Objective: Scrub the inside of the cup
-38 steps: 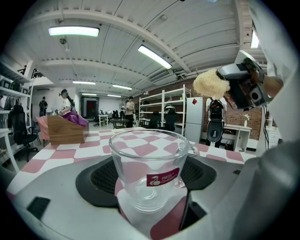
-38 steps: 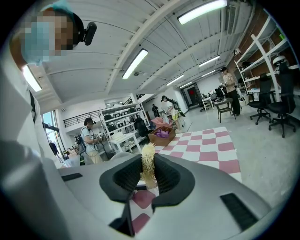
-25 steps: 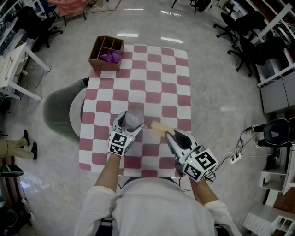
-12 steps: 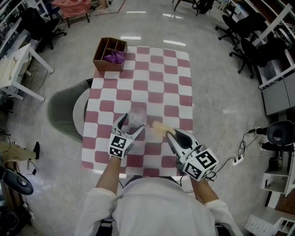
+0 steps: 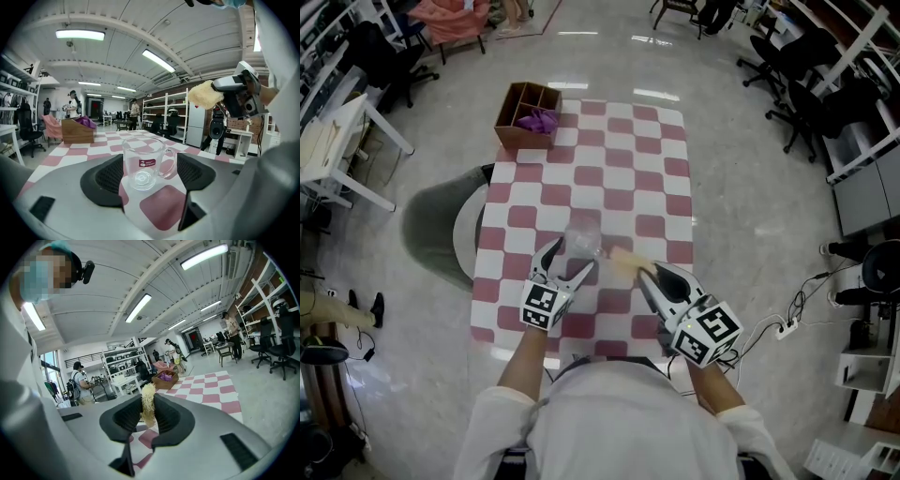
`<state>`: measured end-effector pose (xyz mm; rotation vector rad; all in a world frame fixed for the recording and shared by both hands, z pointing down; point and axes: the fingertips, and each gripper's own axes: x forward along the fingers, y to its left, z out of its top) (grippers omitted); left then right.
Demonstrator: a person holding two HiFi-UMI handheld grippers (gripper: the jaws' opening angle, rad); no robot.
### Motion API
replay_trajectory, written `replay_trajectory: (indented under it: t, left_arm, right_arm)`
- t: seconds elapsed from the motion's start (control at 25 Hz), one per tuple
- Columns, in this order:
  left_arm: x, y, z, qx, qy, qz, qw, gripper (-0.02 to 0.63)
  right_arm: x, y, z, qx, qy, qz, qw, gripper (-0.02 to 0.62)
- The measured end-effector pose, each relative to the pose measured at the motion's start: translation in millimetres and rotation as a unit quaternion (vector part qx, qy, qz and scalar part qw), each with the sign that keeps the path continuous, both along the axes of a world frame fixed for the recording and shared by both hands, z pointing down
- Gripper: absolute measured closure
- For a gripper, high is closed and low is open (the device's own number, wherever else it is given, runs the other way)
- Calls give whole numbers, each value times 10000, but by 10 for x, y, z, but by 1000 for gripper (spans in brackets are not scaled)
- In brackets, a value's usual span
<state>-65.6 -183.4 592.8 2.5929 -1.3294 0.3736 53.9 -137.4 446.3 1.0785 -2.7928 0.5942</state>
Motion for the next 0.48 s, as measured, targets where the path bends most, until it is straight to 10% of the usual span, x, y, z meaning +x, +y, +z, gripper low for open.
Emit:
replay_trajectory:
  t: [0.36,0.48]
  left_arm:
    - [-5,280,-243,125,58,-18,9999,232]
    - [-99,342,-347,355,16,-51,9994,418]
  right_arm:
    - [-25,65,-30,99,58,72,9999,508]
    - [-51,77,-40,132,30,98,9999,508]
